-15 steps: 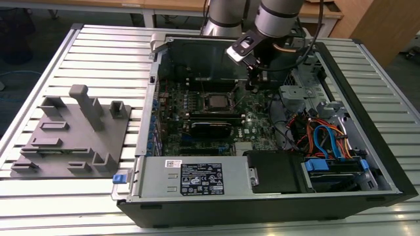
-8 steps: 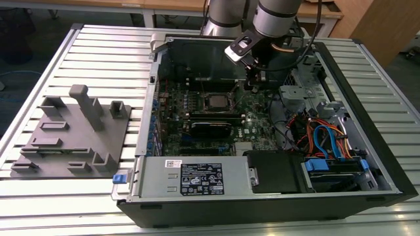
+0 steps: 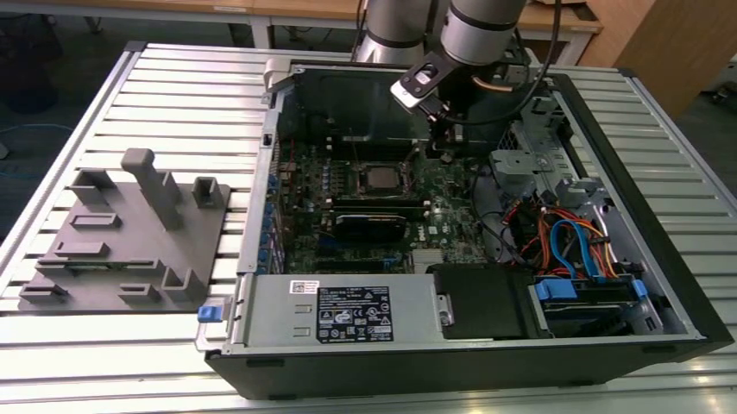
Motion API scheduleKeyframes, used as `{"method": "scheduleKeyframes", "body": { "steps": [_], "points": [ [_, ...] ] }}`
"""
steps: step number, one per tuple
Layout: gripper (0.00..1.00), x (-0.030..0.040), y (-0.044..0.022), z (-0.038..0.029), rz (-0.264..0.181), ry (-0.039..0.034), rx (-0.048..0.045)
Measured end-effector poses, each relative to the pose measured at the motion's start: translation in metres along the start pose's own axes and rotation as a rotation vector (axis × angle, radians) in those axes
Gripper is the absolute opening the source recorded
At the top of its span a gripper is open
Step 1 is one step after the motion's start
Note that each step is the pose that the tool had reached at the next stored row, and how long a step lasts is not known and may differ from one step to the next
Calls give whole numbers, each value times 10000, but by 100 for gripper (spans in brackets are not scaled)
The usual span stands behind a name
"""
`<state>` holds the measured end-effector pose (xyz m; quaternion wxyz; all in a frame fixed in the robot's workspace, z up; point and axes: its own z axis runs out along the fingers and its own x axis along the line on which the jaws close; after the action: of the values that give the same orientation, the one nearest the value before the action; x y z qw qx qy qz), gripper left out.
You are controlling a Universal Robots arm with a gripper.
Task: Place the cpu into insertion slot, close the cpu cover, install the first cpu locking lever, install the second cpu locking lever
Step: 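Close the cpu cover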
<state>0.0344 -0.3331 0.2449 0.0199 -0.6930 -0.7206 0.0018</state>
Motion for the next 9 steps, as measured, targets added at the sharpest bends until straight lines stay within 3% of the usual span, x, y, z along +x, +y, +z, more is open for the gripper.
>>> {"method": "scheduleKeyframes", "body": {
  "steps": [9],
  "points": [
    [10,6,-75,3,0,1,-1]
  ]
}}
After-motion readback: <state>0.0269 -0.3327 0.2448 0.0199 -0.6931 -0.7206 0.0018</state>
